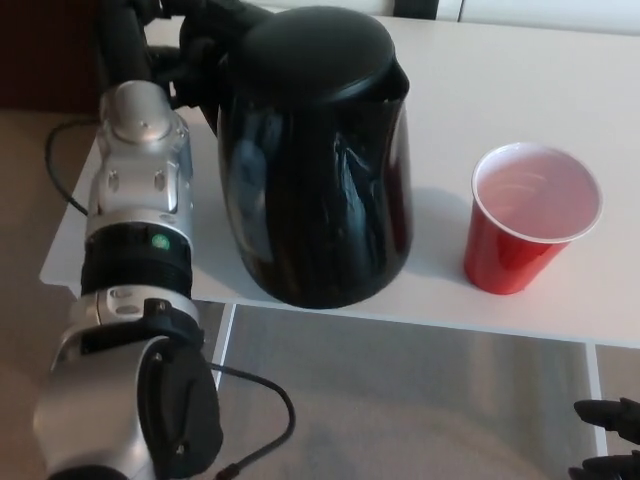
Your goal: The robot walk towards a table in front and uses its left hand to pick up the pot from the base and pour water to the cup on the right hand side
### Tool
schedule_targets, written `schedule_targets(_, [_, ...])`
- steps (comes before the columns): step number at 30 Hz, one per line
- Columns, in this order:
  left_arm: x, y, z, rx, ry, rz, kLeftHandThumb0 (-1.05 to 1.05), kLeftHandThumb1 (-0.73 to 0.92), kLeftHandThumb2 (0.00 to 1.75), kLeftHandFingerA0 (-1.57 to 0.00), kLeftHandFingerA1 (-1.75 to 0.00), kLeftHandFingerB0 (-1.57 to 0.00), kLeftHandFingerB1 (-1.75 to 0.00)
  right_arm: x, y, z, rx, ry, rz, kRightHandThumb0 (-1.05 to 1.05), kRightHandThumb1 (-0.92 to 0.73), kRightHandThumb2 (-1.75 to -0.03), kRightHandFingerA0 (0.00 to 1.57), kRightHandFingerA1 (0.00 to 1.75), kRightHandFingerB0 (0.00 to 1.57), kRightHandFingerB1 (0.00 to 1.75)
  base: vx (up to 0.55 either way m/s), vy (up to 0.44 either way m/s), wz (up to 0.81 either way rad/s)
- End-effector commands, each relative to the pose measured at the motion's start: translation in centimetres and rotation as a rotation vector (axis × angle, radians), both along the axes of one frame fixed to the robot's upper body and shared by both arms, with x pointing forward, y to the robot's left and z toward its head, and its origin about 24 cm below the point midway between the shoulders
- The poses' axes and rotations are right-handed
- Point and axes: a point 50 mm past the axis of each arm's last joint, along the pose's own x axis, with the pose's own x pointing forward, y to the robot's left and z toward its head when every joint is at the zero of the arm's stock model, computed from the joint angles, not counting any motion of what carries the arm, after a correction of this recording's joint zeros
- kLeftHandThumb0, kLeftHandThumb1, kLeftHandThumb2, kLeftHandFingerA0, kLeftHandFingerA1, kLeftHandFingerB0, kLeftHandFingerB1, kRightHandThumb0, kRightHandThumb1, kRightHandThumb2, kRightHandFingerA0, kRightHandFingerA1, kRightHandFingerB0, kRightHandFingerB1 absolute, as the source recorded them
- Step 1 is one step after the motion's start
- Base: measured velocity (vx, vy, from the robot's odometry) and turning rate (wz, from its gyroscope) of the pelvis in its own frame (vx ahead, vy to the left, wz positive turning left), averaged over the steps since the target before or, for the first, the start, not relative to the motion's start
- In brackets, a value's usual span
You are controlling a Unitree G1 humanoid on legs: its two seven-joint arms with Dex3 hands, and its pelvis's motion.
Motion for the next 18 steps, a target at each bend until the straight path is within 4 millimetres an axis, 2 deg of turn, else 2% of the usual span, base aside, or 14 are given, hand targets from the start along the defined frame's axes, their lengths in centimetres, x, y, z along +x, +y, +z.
schedule_targets(1, [-0.9, -0.9, -4.3, -0.372, 0.074, -0.041, -0.06, 0.69, 0.56, -0.71, -1.68, -0.6, -1.39, -1.1, -0.5, -0.6, 0.017, 0.041, -0.038, -0.3, -0.54, -0.56, 0.55, 0.48, 0.37, 0.39, 0.0, 0.0, 0.0])
schedule_targets(2, [-0.8, -1.0, -4.2, -0.38, 0.071, -0.039, -0.07, 0.69, 0.55, -0.72, -1.68, -0.64, -1.35, -0.9, -0.5, -0.5, 0.014, 0.039, -0.035, -0.3, -0.54, -0.56, 0.55, 0.48, 0.38, 0.39, 0.0, 0.0, 0.0])
schedule_targets(3, [-0.7, -1.2, -4.1, -0.378, 0.07, -0.037, -0.11, 0.73, 0.59, -0.67, -1.65, -0.68, -1.16, -0.8, -0.4, -0.4, 0.012, 0.034, -0.03, -0.3, -0.55, -0.56, 0.55, 0.48, 0.38, 0.39, 0.0, 0.0, 0.0])
schedule_targets(7, [-0.5, -1.6, -3.6, -0.395, 0.057, -0.04, -0.14, 0.72, 0.6, -0.71, -1.65, -0.76, -1.05, -0.6, -0.4, -0.2, 0.001, 0.026, -0.022, -0.3, -0.55, -0.56, 0.56, 0.48, 0.38, 0.39, 0.0, 0.0, 0.0])
schedule_targets(8, [-0.4, -1.6, -3.3, -0.39, 0.049, -0.05, -0.18, 0.67, 0.66, -0.91, -1.6, -0.86, -1.04, -0.5, -0.4, -0.2, 0.001, 0.028, -0.026, -0.3, -0.55, -0.56, 0.56, 0.48, 0.38, 0.39, 0.0, 0.0, 0.0])
schedule_targets(9, [-0.3, -1.6, -3.1, -0.398, 0.043, -0.054, -0.11, 0.7, 0.71, -0.77, -1.6, -0.83, -0.99, -0.4, -0.4, -0.2, -0.005, 0.027, -0.022, -0.3, -0.55, -0.56, 0.56, 0.48, 0.38, 0.39, 0.0, 0.0, 0.0])
schedule_targets(11, [-0.3, -1.6, -2.8, -0.399, 0.036, -0.054, -0.09, 0.68, 0.72, -0.76, -1.56, -0.85, -0.94, -0.4, -0.3, -0.1, -0.007, 0.026, -0.018, -0.3, -0.54, -0.56, 0.56, 0.48, 0.38, 0.39, 0.0, 0.0, 0.0])
schedule_targets(13, [-0.2, -1.7, -2.3, -0.358, 0.014, -0.071, -0.09, 0.68, 0.76, -0.73, -1.55, -0.85, -0.98, -0.3, -0.3, 0.0, -0.01, 0.022, -0.016, -0.3, -0.55, -0.56, 0.56, 0.47, 0.38, 0.39, 0.0, 0.0, 0.0])
schedule_targets(15, [-0.2, -1.7, -2.1, -0.296, -0.005, -0.085, -0.09, 0.72, 0.72, -0.67, -1.55, -0.8, -1.06, -0.3, -0.3, 0.1, -0.007, 0.024, -0.021, -0.28, -0.55, -0.56, 0.56, 0.47, 0.39, 0.39, 0.0, 0.0, 0.0])
schedule_targets(17, [-0.3, -1.7, -1.9, -0.214, -0.034, -0.096, -0.1, 0.71, 0.74, -0.68, -1.56, -0.78, -1.1, -0.3, -0.3, 0.1, -0.005, 0.021, -0.018, -0.28, -0.55, -0.56, 0.56, 0.48, 0.38, 0.39, 0.0, 0.0, 0.0])
schedule_targets(18, [-0.3, -1.6, -1.5, -0.118, -0.057, -0.097, -0.12, 0.74, 0.71, -0.75, -1.49, -0.79, -1.06, -0.3, -0.3, 0.1, -0.004, 0.021, -0.016, -0.28, -0.55, -0.56, 0.56, 0.47, 0.37, 0.39, 0.0, 0.0, 0.0])
